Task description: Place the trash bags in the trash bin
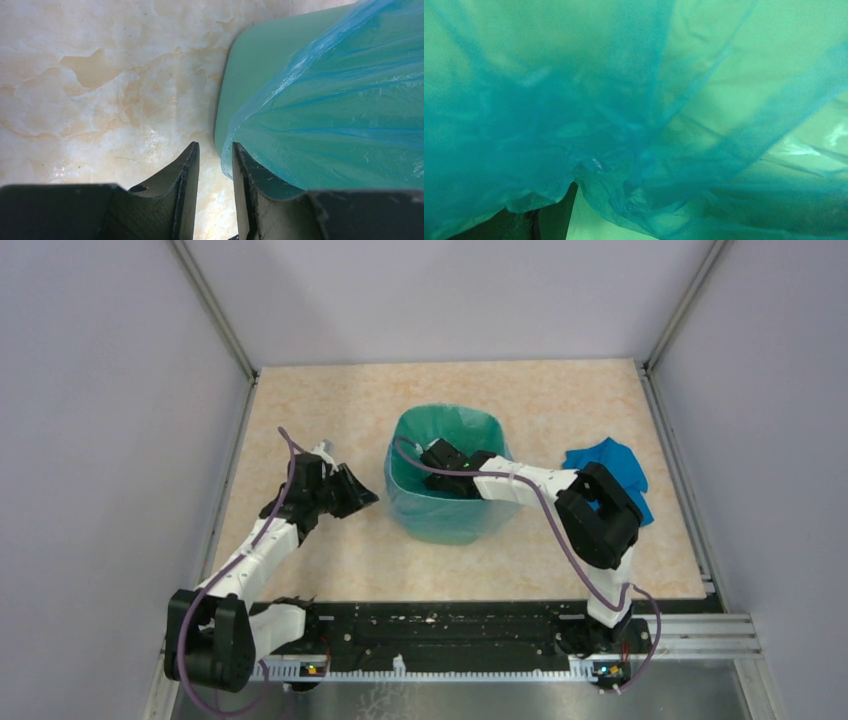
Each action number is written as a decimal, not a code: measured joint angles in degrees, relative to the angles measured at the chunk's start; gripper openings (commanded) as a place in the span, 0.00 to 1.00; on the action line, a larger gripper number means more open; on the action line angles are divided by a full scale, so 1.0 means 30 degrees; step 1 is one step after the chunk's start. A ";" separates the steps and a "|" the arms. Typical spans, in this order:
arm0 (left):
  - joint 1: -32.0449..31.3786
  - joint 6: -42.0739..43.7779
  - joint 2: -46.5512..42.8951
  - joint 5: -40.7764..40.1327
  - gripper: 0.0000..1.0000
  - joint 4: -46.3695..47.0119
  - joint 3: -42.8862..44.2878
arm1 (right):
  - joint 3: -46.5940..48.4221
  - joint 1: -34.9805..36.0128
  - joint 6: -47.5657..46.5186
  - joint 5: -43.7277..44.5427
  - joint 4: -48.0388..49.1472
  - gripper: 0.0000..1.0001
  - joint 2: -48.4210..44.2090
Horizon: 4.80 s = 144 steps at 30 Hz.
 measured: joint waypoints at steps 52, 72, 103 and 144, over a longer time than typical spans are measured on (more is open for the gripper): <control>0.0000 0.0721 0.0000 0.0867 0.38 -0.0889 0.1100 | 0.2820 -0.0226 0.1537 -0.1180 -0.3555 0.55 -0.1464; 0.0000 0.0714 0.0189 0.1129 0.36 -0.0845 0.1297 | 0.4138 -0.0189 0.3417 -0.2120 -0.4590 0.59 -0.4546; 0.0000 0.0998 0.0568 0.1617 0.26 -0.0721 0.1902 | -0.2280 -0.0087 0.6965 0.3388 -0.5595 0.29 -1.8098; -0.4401 -0.0517 0.1996 -0.0831 0.28 0.0962 0.2157 | -0.8947 -0.2572 0.7723 0.2273 0.2973 0.14 -1.4520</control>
